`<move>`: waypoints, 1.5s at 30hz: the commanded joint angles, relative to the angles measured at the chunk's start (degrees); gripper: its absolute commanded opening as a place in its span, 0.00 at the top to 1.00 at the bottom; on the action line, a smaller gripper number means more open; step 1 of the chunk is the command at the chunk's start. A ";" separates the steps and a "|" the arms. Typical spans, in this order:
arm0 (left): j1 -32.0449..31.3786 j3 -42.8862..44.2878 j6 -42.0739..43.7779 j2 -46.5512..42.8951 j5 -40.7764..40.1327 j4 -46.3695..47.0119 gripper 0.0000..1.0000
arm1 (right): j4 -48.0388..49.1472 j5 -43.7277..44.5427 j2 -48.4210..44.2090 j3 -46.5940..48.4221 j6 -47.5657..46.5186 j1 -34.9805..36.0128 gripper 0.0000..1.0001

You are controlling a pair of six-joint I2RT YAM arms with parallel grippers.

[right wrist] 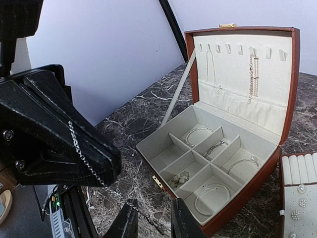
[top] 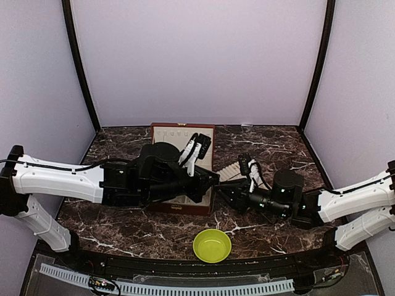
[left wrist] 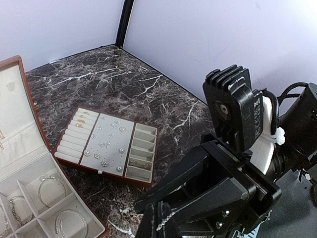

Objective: Organize the mixed jewelry
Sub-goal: Pass from the left arm to the right

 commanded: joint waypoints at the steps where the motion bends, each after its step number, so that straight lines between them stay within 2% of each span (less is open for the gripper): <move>1: -0.20 -0.84 -0.31 -2.16 0.49 1.41 1.00 | 3.75 1.84 0.35 1.60 -1.28 0.92 0.77; 16: -0.18 -1.90 -0.72 -1.91 2.85 3.82 1.00 | 4.62 2.26 1.67 3.45 -1.49 1.18 0.84; 21: -0.23 -3.20 -0.62 -2.52 0.83 3.63 1.00 | 4.37 4.02 0.43 3.55 -1.52 1.36 1.00; 28: 0.04 -5.46 0.30 -1.92 -4.55 4.20 1.00 | -0.61 6.07 -1.90 5.22 -1.82 1.43 1.00; 36: 0.10 -6.53 3.16 0.35 -7.16 8.13 1.00 | -11.00 1.66 -0.87 11.28 -2.50 1.44 1.00; 45: 0.10 -9.15 6.95 1.64 -5.48 16.60 0.90 | -17.95 0.90 0.00 15.93 0.27 1.38 1.00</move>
